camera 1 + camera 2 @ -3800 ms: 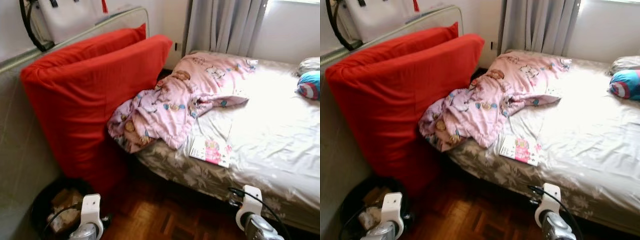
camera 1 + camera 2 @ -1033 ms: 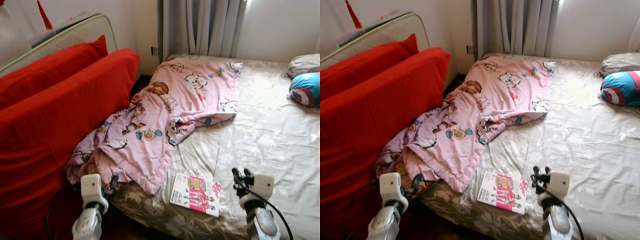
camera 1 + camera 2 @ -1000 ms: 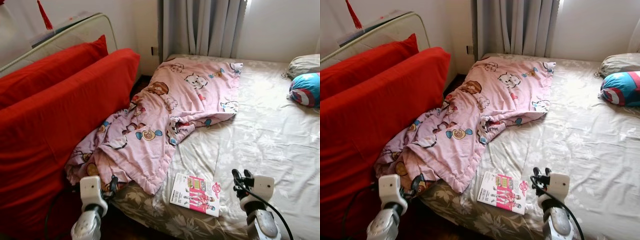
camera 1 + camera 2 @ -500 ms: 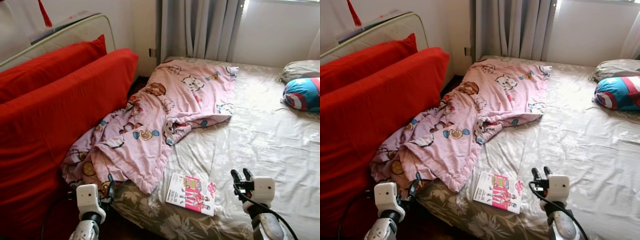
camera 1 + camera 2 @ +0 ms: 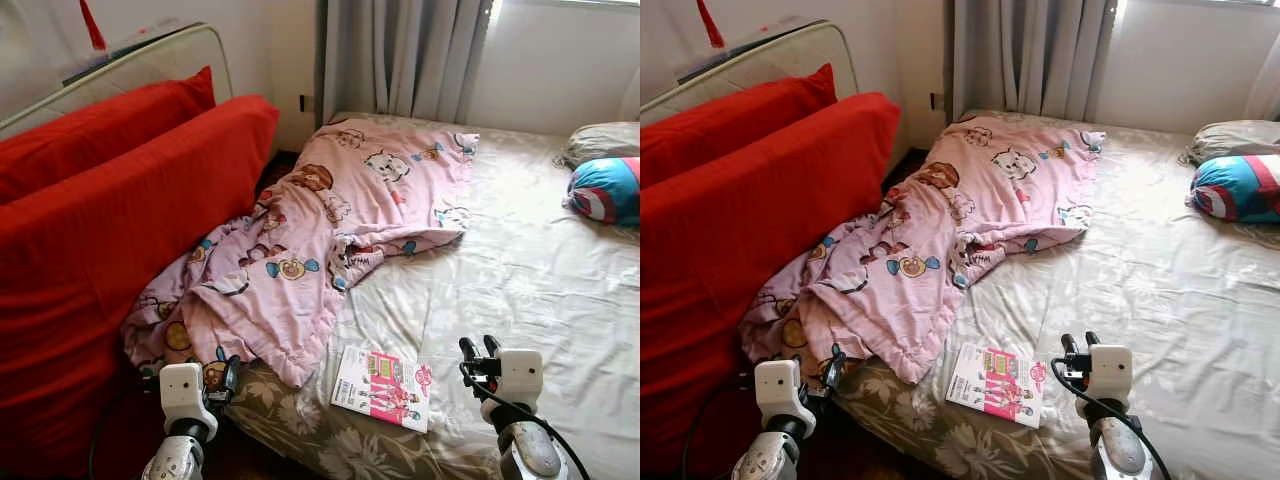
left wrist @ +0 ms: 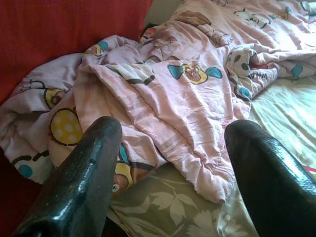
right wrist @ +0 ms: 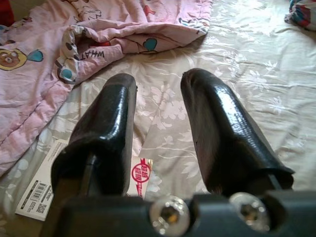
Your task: Clean up the room
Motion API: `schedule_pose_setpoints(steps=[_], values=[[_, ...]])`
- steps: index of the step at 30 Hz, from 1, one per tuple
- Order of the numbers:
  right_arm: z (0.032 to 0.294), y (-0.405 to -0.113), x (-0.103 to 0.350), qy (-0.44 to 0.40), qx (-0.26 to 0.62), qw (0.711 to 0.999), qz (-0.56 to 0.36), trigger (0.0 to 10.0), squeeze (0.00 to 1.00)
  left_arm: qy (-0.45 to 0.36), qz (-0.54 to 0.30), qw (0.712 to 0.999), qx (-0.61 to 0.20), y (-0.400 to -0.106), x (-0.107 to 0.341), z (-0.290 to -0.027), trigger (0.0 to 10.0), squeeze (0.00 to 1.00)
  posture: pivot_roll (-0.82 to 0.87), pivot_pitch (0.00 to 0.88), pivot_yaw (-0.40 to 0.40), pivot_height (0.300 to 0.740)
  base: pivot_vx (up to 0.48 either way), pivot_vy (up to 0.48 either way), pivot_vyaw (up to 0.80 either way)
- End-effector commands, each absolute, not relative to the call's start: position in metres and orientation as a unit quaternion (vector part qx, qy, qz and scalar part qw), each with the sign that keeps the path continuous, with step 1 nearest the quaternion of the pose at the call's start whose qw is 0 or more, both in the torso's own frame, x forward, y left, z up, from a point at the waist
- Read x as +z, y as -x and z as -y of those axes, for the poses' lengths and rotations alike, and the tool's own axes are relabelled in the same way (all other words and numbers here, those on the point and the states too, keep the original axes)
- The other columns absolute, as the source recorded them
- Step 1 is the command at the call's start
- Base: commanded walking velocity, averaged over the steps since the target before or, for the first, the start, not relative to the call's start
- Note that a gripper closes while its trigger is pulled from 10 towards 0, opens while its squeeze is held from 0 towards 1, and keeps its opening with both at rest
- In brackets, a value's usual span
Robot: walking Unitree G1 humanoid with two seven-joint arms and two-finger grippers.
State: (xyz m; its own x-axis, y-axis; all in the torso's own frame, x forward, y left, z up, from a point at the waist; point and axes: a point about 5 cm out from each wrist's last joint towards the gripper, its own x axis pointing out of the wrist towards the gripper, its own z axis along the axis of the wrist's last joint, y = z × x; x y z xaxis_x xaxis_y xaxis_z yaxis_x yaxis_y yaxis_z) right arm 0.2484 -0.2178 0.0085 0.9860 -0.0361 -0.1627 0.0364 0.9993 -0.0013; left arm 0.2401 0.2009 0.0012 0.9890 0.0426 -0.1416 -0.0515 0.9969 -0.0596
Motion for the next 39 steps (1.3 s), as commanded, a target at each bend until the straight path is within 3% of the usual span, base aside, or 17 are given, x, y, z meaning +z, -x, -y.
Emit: schedule_pose_setpoints(steps=[1,6,23,28,39], values=[[0.215,-0.251,0.007,-0.003,-0.017,0.996,-0.089,10.0,0.0,0.03,-0.065,0.997,0.031,-0.245,0.007,-0.209,10.0,0.0,-0.14,0.0,0.026,0.71,0.0,0.0,0.0],[0.215,-0.257,0.011,0.003,-0.024,0.996,-0.086,10.0,0.0,0.026,-0.056,0.997,0.039,-0.253,0.014,-0.216,10.0,0.0,-0.11,0.0,0.019,0.675,0.0,0.0,0.0],[0.209,-0.26,0.008,-0.004,-0.024,0.995,-0.1,10.0,0.0,0.032,-0.047,0.997,0.047,-0.256,0.019,-0.216,10.0,0.0,-0.08,0.0,0.017,0.675,0.0,0.0,0.0],[0.209,-0.262,0.01,-0.005,-0.021,0.995,-0.093,10.0,0.0,0.033,-0.051,0.997,0.052,-0.253,0.018,-0.217,10.0,0.0,-0.09,0.0,0.016,0.642,0.0,0.0,0.0],[0.21,-0.265,0.011,-0.011,-0.023,0.995,-0.093,10.0,0.0,0.032,-0.056,0.996,0.054,-0.251,0.017,-0.219,10.0,0.0,-0.07,0.0,0.014,0.642,0.0,0.0,0.0]])
